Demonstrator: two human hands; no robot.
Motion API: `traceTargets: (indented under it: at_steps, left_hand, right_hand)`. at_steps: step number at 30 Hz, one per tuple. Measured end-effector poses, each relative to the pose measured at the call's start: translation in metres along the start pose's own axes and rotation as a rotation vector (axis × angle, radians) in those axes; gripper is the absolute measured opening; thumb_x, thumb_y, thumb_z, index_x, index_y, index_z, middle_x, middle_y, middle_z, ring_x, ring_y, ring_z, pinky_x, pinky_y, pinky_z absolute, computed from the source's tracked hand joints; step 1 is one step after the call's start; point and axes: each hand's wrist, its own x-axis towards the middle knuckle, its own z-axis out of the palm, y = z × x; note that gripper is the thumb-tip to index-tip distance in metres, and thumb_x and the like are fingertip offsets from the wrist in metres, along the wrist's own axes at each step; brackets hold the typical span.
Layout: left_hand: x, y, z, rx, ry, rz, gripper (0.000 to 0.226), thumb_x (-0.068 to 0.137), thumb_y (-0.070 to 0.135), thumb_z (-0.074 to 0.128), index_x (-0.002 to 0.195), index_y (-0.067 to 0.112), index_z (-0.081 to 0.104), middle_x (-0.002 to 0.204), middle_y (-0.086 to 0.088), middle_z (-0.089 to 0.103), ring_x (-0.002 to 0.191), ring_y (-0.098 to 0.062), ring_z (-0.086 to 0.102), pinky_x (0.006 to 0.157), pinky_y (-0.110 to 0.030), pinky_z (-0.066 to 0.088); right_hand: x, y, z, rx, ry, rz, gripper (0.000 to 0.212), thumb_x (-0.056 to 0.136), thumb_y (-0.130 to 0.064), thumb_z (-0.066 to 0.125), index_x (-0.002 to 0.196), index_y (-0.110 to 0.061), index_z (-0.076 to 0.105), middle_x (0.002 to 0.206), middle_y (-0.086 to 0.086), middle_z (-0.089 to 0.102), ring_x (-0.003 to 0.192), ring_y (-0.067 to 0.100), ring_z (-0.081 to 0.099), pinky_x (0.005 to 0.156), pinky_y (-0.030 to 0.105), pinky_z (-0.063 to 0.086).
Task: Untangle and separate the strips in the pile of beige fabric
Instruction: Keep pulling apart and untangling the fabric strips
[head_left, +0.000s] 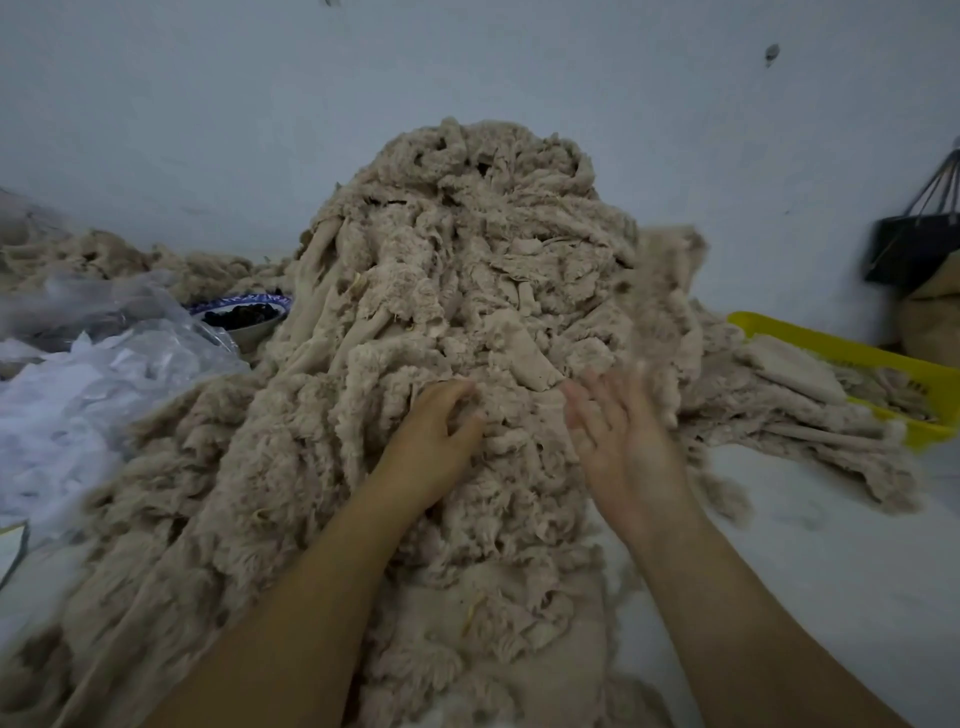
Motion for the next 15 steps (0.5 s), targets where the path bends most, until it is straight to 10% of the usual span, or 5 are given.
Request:
traceTargets:
  at_steps: [4,7,9,12,15]
  left_hand:
    - [0.003,-0.001,0.005,0.158,-0.124,-0.052,0.058,0.100,0.041,0.052,0.152,0.024,0.033,0.149,0.005,0.037,0.119,-0.008,0.046,0.094,-0.022,0.034]
    - [0.003,-0.001,0.007,0.241,-0.048,-0.035,0.022,0.100,0.034,0.053,0.113,0.018,0.059,0.106,0.001,0.047,0.081,-0.006,0.044,0.071,-0.019,0.035]
    - [0.003,-0.001,0.008,0.170,0.073,-0.029,0.022,0.099,0.028,0.054,0.083,0.014,0.050,0.086,-0.001,0.044,0.070,-0.014,0.044,0.058,-0.023,0.032]
    - [0.005,0.000,0.001,-0.119,0.288,-0.107,0.022,0.098,0.027,0.054,0.083,0.012,0.049,0.075,-0.003,0.049,0.061,-0.013,0.047,0.052,-0.023,0.038]
    - [0.004,0.001,-0.008,-0.503,0.471,-0.223,0.017,0.098,0.028,0.053,0.085,0.017,0.051,0.068,-0.001,0.051,0.052,-0.009,0.044,0.047,-0.022,0.038]
  right_hand:
    - [0.003,0.019,-0.001,-1.078,0.075,-0.154,0.027,0.097,-0.040,0.056,0.121,-0.028,0.062,0.119,-0.005,0.064,0.096,0.002,0.061,0.079,0.011,0.046]
    - [0.005,0.031,-0.006,-1.704,-0.121,-0.054,0.044,0.098,-0.044,0.052,0.133,-0.018,0.053,0.126,0.007,0.051,0.120,0.025,0.047,0.095,0.033,0.043]
    - [0.004,0.034,-0.006,-1.669,-0.174,-0.087,0.027,0.100,-0.035,0.050,0.111,-0.012,0.059,0.114,0.010,0.057,0.108,0.026,0.054,0.087,0.032,0.047]
    - [0.004,0.029,-0.003,-1.155,-0.060,-0.097,0.019,0.100,-0.033,0.051,0.110,-0.021,0.063,0.100,-0.003,0.066,0.075,0.004,0.055,0.054,0.011,0.041]
    - [0.001,0.022,0.000,-0.942,-0.007,-0.161,0.015,0.099,-0.031,0.054,0.096,-0.032,0.068,0.075,-0.005,0.066,0.064,0.014,0.058,0.058,0.023,0.049]
